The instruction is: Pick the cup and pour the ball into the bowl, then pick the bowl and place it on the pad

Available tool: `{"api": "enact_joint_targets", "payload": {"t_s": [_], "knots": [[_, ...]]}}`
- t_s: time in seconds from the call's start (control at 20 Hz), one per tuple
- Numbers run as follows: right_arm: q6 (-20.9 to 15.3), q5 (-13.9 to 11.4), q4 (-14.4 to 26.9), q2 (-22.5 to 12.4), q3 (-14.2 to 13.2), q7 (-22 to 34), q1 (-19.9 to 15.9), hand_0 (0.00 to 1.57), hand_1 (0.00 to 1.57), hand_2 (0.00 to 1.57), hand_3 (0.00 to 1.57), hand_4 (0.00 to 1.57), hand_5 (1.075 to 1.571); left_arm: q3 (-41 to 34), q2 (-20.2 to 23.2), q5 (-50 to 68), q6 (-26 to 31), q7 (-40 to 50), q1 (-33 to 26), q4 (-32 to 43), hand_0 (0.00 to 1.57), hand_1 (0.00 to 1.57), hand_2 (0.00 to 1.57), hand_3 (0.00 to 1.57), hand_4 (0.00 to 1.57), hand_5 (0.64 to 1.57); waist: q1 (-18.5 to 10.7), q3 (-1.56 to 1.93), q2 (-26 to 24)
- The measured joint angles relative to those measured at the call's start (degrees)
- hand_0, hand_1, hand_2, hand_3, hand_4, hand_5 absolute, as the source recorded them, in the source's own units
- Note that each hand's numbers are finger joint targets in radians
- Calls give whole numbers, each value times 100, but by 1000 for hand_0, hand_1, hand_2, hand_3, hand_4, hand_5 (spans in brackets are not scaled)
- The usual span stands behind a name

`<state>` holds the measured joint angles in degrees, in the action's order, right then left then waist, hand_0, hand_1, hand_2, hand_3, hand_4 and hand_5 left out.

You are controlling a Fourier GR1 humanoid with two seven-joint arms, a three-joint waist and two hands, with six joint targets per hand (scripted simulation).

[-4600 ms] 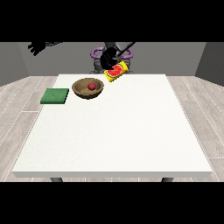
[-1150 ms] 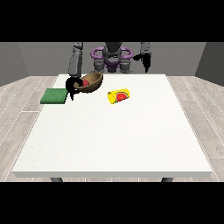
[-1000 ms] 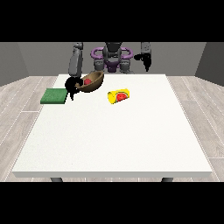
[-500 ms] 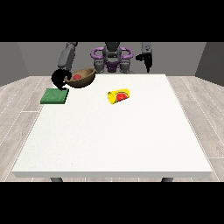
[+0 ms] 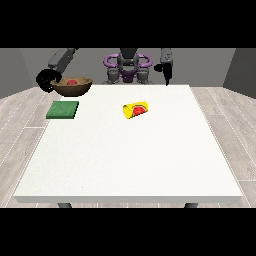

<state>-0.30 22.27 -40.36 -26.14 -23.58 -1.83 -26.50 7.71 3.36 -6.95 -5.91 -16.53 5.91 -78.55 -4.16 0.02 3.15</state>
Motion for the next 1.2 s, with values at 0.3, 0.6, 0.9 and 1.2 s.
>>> {"api": "enact_joint_targets", "payload": {"t_s": [0.3, 0.6, 0.9, 1.2], "knots": [[326, 231, 311, -399, -254, -101, -67, 1571, 1571, 1571, 763, 944, 1507, 91, -190, -141, -121, -181, 103, 34, 0, 0, 0, 0, 1177, 1347, -64, 0, 303], [788, 384, 808, -729, -502, -607, -102, 1551, 1551, 1571, 809, 822, 1516, 120, -260, -199, -156, -706, 139, 47, 0, 0, 0, 0, 1167, 1356, -185, 3, 908], [453, 125, 1109, -1101, -526, -1094, 46, 1369, 1369, 1571, 843, 0, 1571, 138, -181, -243, -93, -750, 30, -170, 0, 0, 0, 0, 1170, 1369, -275, 2, 1079], [76, -186, 1078, -1336, -324, -1174, -171, 1145, 1145, 1074, 1108, 0, 1568, 265, -247, -251, -289, -864, 78, 94, 0, 0, 0, 0, 1199, 1361, -236, -2, 1038]]}}
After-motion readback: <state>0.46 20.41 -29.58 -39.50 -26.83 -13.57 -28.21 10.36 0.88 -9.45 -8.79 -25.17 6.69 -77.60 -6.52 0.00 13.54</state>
